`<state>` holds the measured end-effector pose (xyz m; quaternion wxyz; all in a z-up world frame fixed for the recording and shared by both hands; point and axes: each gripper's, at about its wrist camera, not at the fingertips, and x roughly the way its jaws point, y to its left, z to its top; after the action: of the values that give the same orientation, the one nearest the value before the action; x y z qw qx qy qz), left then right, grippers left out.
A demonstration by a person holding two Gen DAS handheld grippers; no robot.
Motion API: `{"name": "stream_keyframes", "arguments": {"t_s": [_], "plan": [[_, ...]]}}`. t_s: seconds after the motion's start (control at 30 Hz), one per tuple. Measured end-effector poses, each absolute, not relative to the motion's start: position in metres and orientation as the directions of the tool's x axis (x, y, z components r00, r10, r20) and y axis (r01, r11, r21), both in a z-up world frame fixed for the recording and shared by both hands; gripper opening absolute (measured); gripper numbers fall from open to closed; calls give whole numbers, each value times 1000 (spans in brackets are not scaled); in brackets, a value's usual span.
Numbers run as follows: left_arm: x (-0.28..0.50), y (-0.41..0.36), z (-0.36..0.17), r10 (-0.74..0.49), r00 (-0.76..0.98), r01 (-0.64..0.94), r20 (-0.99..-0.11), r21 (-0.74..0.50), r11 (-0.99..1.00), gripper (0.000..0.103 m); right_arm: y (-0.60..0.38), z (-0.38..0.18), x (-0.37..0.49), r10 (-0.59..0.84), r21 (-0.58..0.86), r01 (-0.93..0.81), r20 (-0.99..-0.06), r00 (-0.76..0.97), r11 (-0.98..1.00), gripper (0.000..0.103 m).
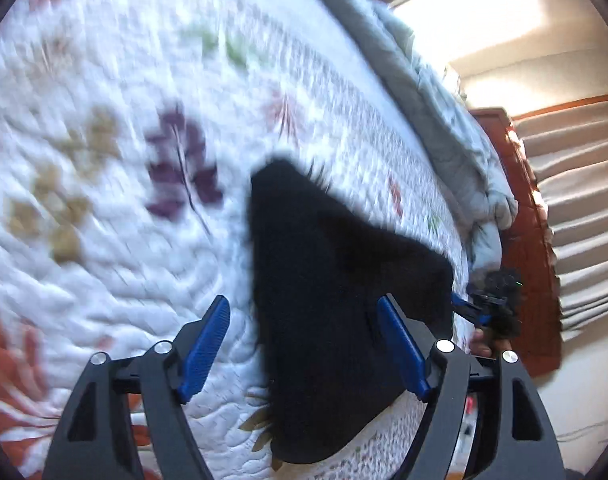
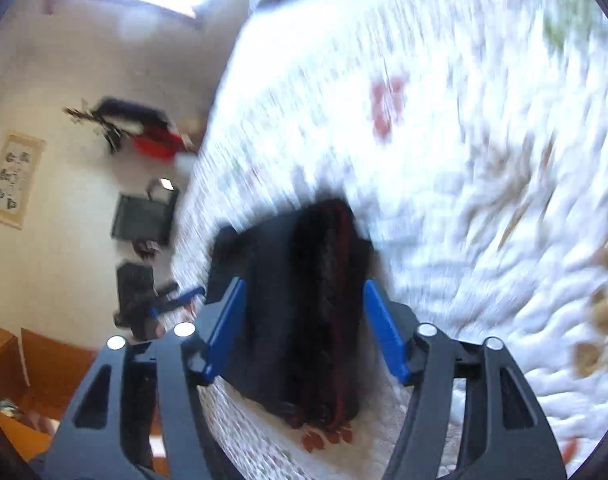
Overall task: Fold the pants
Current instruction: 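Open both tools and lift them away from the folded trousers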
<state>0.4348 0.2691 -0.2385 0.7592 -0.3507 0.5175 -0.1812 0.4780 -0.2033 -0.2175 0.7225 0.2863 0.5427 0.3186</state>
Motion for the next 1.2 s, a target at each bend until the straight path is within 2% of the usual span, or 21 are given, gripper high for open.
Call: {"name": "stream_keyframes", "arguments": {"t_s": [0.07, 0.13, 0.2, 0.23, 0.33, 0.37, 0.4, 0.43, 0.5, 0.53, 0.57, 0.63, 0.7, 0.8, 0.83, 0.9, 0.93, 1.03, 1.1, 1.13, 1.2], "plan": [[439, 273, -219, -650, 468, -65, -599, -756, 651, 76, -200, -196, 486, 808, 795, -177, -534, 248, 580, 38], [452, 267, -210, -704, 520, -8, -484, -827, 562, 80, -174, -195, 504, 857, 847, -168, -468, 214, 504, 29], [473, 252, -222, -776, 496, 15, -390, -890, 456, 80, -149, -214, 522, 864, 858, -128, -476, 168, 497, 25], [483, 246, -232, -790, 484, 3, -375, -903, 430, 79, -140, -229, 526, 863, 861, -96, -484, 145, 499, 22], [505, 233, -269, -788, 465, -73, -405, -904, 421, 78, -129, -275, 532, 819, 826, 0, -558, 131, 563, 0], [509, 231, -281, -784, 455, -101, -422, -899, 425, 77, -136, -291, 532, 809, 820, 41, -570, 143, 570, 0], [511, 232, -293, -781, 446, -122, -437, -894, 431, 68, -143, -304, 528, 823, 835, 73, -549, 147, 545, 0], [510, 234, -299, -778, 449, -139, -439, -895, 425, 64, -148, -311, 525, 835, 848, 86, -529, 151, 522, 0], [506, 235, -295, -782, 471, -140, -408, -910, 391, 65, -148, -304, 521, 848, 861, 63, -508, 151, 505, 0], [503, 239, -289, -773, 486, -135, -409, -908, 396, 72, -146, -296, 520, 856, 869, 45, -494, 152, 493, 7], [500, 243, -281, -758, 501, -132, -418, -902, 411, 77, -145, -283, 518, 869, 882, 18, -467, 162, 471, 21], [478, 255, -259, -754, 528, -83, -390, -908, 411, 83, -152, -252, 499, 894, 903, -53, -412, 173, 426, 30], [447, 259, -240, -768, 532, -34, -356, -916, 401, 85, -148, -228, 466, 935, 928, -134, -331, 126, 347, 30], [394, 245, -239, -789, 502, 3, -354, -911, 412, 86, -148, -234, 424, 944, 930, -163, -326, 54, 331, 30], [386, 237, -245, -794, 487, -3, -364, -910, 416, 86, -149, -243, 416, 937, 924, -155, -347, 48, 350, 26], [372, 225, -269, -813, 449, -34, -372, -916, 401, 86, -155, -282, 405, 912, 909, -69, -410, 29, 411, 3], [370, 222, -277, -808, 450, -43, -380, -913, 405, 85, -156, -297, 406, 896, 895, -50, -443, 28, 443, 0], [368, 225, -280, -804, 469, -75, -366, -923, 377, 83, -164, -307, 401, 913, 915, 22, -404, 65, 403, 1], [361, 228, -261, -791, 488, -64, -370, -918, 390, 87, -166, -278, 393, 920, 925, -5, -377, 107, 380, 21], [353, 228, -248, -786, 494, -42, -372, -913, 406, 90, -167, -264, 387, 920, 926, -18, -371, 127, 377, 35], [327, 227, -217, -762, 507, -7, -403, -886, 464, 96, -176, -228, 367, 902, 914, -51, -387, 193, 403, 41]]}}
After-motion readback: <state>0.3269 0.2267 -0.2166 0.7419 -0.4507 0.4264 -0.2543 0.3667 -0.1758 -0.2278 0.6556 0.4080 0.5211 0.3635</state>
